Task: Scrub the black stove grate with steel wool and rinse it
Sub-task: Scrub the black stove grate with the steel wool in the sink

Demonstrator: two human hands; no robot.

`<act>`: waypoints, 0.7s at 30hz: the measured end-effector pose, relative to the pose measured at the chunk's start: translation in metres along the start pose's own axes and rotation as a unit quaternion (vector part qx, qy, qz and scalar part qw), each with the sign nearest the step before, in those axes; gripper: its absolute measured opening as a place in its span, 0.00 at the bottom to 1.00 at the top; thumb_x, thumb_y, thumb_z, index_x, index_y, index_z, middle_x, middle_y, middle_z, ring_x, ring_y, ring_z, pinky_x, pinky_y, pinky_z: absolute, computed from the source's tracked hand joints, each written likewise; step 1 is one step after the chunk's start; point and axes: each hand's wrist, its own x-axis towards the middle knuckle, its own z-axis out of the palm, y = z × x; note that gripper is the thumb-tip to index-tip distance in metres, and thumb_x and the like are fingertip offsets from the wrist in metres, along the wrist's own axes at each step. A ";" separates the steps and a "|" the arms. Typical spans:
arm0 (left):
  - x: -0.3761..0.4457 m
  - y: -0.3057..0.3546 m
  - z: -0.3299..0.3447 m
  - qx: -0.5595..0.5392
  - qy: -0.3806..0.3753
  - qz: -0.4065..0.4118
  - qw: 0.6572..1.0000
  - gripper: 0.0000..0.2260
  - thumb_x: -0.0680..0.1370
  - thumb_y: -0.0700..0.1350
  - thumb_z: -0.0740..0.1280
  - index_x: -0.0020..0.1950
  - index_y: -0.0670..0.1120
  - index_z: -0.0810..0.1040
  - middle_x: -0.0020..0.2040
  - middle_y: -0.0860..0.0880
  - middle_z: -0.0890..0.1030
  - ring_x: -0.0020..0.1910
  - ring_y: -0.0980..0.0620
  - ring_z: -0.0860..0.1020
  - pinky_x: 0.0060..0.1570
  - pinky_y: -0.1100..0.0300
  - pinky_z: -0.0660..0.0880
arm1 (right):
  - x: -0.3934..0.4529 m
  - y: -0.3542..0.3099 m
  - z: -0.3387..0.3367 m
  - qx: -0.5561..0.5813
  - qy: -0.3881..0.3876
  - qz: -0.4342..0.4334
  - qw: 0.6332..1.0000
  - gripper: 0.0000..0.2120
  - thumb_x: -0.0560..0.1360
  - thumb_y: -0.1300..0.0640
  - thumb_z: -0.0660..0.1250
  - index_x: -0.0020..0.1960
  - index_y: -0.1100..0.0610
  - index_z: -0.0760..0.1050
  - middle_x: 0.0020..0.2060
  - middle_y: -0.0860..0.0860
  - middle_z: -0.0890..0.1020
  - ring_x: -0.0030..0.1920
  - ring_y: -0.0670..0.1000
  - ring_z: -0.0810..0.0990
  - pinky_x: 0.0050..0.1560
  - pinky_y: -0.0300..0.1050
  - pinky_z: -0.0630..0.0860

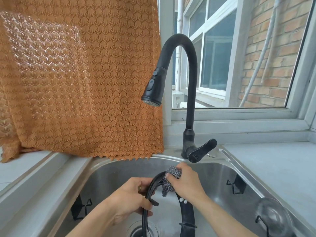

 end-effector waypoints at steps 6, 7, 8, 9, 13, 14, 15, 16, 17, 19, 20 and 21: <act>0.005 -0.004 -0.007 -0.032 0.035 -0.031 0.998 0.22 0.67 0.20 0.66 0.54 0.39 0.85 0.46 0.40 0.82 0.41 0.43 0.83 0.53 0.33 0.80 | -0.023 -0.027 0.002 0.063 -0.037 -0.144 0.987 0.12 0.75 0.47 0.74 0.56 0.42 0.76 0.51 0.37 0.80 0.52 0.36 0.77 0.51 0.28 0.69; 0.006 -0.005 -0.008 -0.046 0.043 -0.038 0.997 0.21 0.66 0.19 0.67 0.55 0.36 0.82 0.47 0.37 0.82 0.40 0.42 0.83 0.54 0.33 0.80 | -0.025 -0.030 0.003 0.064 -0.037 -0.170 0.983 0.11 0.74 0.48 0.74 0.55 0.42 0.76 0.51 0.36 0.80 0.54 0.36 0.77 0.53 0.28 0.70; 0.006 -0.005 -0.009 -0.056 0.050 -0.042 0.996 0.21 0.65 0.19 0.68 0.55 0.33 0.80 0.47 0.34 0.82 0.40 0.40 0.83 0.55 0.34 0.79 | -0.027 -0.031 0.003 0.058 -0.037 -0.195 0.978 0.11 0.74 0.49 0.74 0.54 0.41 0.76 0.52 0.35 0.79 0.55 0.36 0.77 0.55 0.30 0.70; 0.006 -0.004 -0.010 -0.062 0.051 -0.040 0.996 0.20 0.63 0.20 0.69 0.53 0.30 0.79 0.45 0.33 0.81 0.40 0.38 0.83 0.54 0.36 0.79 | -0.028 -0.031 0.003 0.045 -0.042 -0.212 0.975 0.11 0.74 0.49 0.74 0.53 0.41 0.75 0.53 0.36 0.78 0.56 0.37 0.77 0.57 0.32 0.71; 0.006 -0.003 -0.010 -0.063 0.041 -0.011 0.997 0.15 0.59 0.25 0.70 0.45 0.31 0.81 0.39 0.37 0.80 0.40 0.41 0.78 0.46 0.46 0.73 | -0.031 -0.029 0.000 -0.005 -0.097 -0.277 0.956 0.13 0.73 0.53 0.73 0.54 0.41 0.75 0.54 0.37 0.76 0.55 0.41 0.77 0.60 0.44 0.74; 0.007 -0.004 -0.011 -0.064 0.040 -0.006 0.997 0.14 0.59 0.25 0.71 0.43 0.32 0.82 0.38 0.37 0.80 0.41 0.41 0.78 0.45 0.48 0.72 | -0.032 -0.029 0.001 -0.005 -0.102 -0.295 0.950 0.14 0.73 0.54 0.73 0.54 0.41 0.75 0.55 0.37 0.75 0.56 0.41 0.77 0.61 0.44 0.74; 0.007 -0.005 -0.011 -0.065 0.039 0.001 0.997 0.14 0.59 0.25 0.71 0.42 0.33 0.82 0.38 0.37 0.80 0.41 0.42 0.78 0.46 0.49 0.72 | -0.032 -0.030 0.001 -0.007 -0.104 -0.310 0.945 0.14 0.74 0.55 0.73 0.56 0.42 0.75 0.56 0.37 0.74 0.57 0.41 0.77 0.62 0.43 0.73; 0.008 -0.006 -0.011 -0.065 0.041 0.008 0.997 0.14 0.58 0.25 0.71 0.42 0.33 0.82 0.38 0.38 0.80 0.40 0.43 0.78 0.46 0.51 0.71 | -0.031 -0.029 0.002 -0.007 -0.109 -0.325 0.939 0.14 0.75 0.56 0.72 0.57 0.42 0.76 0.56 0.37 0.73 0.57 0.41 0.76 0.62 0.42 0.72; 0.008 -0.007 -0.011 -0.065 0.041 0.014 0.997 0.13 0.58 0.25 0.71 0.41 0.32 0.82 0.37 0.38 0.80 0.39 0.45 0.77 0.45 0.53 0.71 | -0.030 -0.029 0.002 -0.013 -0.111 -0.334 0.936 0.14 0.76 0.55 0.72 0.58 0.42 0.76 0.57 0.36 0.72 0.57 0.41 0.76 0.62 0.42 0.72; 0.010 -0.008 -0.009 -0.067 0.052 0.018 0.996 0.13 0.56 0.25 0.71 0.40 0.30 0.81 0.36 0.39 0.79 0.36 0.47 0.76 0.40 0.58 0.72 | -0.030 -0.027 0.003 -0.027 -0.101 -0.334 0.937 0.13 0.77 0.53 0.71 0.59 0.42 0.75 0.56 0.36 0.70 0.56 0.40 0.75 0.61 0.43 0.73; 0.011 -0.008 -0.009 -0.066 0.061 0.018 0.996 0.13 0.55 0.26 0.71 0.39 0.31 0.82 0.36 0.39 0.80 0.35 0.47 0.77 0.38 0.59 0.72 | -0.029 -0.025 0.002 -0.031 -0.091 -0.329 0.940 0.13 0.78 0.51 0.70 0.59 0.41 0.74 0.56 0.36 0.69 0.56 0.40 0.75 0.60 0.44 0.73; 0.012 -0.008 -0.009 -0.063 0.067 0.019 0.996 0.14 0.55 0.26 0.70 0.39 0.32 0.83 0.37 0.38 0.81 0.36 0.46 0.77 0.39 0.59 0.72 | -0.027 -0.024 0.001 -0.033 -0.079 -0.318 0.944 0.12 0.78 0.50 0.69 0.60 0.40 0.73 0.56 0.36 0.69 0.56 0.40 0.74 0.60 0.44 0.73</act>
